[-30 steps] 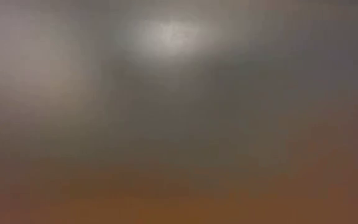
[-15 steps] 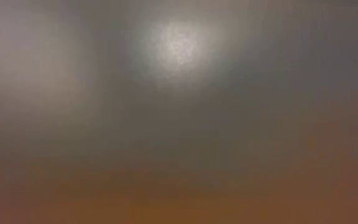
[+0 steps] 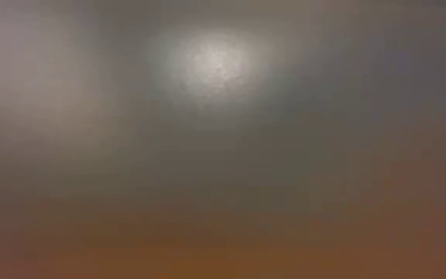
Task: Roll microfiber towels into tight, uniform cylinder then place into a basket
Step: Roll the gray towel
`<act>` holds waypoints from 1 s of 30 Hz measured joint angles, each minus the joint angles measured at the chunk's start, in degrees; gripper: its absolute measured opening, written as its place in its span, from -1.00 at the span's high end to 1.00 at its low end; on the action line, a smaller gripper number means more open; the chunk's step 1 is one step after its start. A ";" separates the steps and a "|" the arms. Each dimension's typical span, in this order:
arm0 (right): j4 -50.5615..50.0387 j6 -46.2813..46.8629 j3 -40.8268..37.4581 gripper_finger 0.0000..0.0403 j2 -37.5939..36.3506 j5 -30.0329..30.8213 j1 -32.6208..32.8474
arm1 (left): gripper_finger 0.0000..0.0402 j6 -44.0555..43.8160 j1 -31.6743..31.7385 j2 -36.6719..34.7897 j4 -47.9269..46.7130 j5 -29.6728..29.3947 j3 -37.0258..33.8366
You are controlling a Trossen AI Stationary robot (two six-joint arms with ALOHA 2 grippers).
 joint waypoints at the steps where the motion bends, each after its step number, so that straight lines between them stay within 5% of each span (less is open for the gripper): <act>1: 0.00 0.34 0.00 0.96 0.00 0.01 0.01 | 0.47 -0.16 0.04 0.22 0.72 -0.12 0.02; 30: 1.32 6.26 0.00 0.96 0.00 -2.49 -0.28 | 0.47 -6.13 0.90 5.14 2.32 -1.83 0.24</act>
